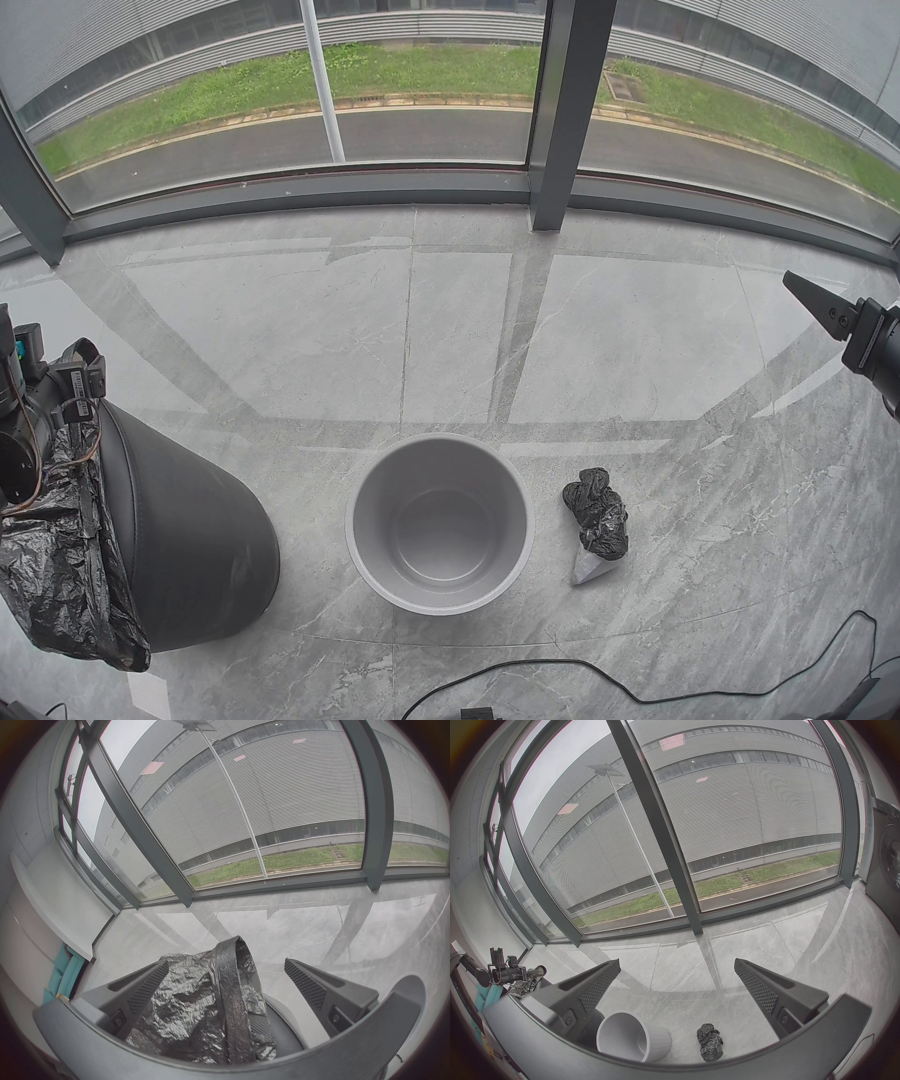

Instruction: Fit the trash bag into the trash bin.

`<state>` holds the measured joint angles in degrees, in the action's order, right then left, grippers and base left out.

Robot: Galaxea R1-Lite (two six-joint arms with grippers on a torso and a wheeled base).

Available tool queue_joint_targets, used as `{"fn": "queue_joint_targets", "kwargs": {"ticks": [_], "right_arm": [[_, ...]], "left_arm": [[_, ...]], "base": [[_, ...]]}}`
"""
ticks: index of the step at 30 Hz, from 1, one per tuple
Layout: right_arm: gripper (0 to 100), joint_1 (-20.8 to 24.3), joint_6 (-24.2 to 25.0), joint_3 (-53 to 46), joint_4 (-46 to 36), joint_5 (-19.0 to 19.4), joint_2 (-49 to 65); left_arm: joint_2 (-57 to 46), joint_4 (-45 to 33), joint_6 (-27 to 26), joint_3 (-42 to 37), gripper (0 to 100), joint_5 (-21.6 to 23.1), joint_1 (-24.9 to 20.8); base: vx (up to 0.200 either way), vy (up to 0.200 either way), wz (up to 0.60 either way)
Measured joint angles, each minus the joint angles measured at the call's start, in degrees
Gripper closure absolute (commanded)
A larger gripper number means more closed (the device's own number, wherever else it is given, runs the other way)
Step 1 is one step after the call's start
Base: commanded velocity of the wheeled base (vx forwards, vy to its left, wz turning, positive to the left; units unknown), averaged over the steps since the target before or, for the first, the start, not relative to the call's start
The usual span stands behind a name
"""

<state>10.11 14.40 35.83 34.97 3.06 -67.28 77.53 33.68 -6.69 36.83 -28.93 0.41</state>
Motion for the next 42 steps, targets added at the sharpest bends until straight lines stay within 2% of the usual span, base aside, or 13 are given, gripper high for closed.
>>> {"fn": "queue_joint_targets", "kwargs": {"ticks": [7,25,29,30,36,42], "right_arm": [[0,0.0,0.4,-0.1,0.0,0.0,-0.1],[0,-0.1,0.7,-0.4,0.0,0.1,-0.2],[0,-0.1,0.7,-0.4,0.0,0.1,-0.2],[0,-0.1,0.7,-0.4,0.0,0.1,-0.2],[0,-0.1,0.7,-0.4,0.0,0.1,-0.2],[0,-0.1,0.8,-0.4,0.0,0.1,-0.2]], "left_arm": [[2.5,4.0,-2.5,-0.1,0,-0.4,1.1],[6.5,5.0,-3.0,0.6,0,-1.5,5.5],[7.6,8.1,-3.0,0.7,0,-1.5,5.7],[8.0,9.2,-3.1,0.7,100,-1.5,5.7],[10.5,15.4,-3.9,0.4,100,-1.6,5.9],[11.3,15.9,-4.3,0.1,100,-1.7,6.0]], "base": [[0.000,0.000,0.00],[0.000,0.000,0.00],[0.000,0.000,0.00],[0.000,0.000,0.00],[0.000,0.000,0.00],[0.000,0.000,0.00]]}}
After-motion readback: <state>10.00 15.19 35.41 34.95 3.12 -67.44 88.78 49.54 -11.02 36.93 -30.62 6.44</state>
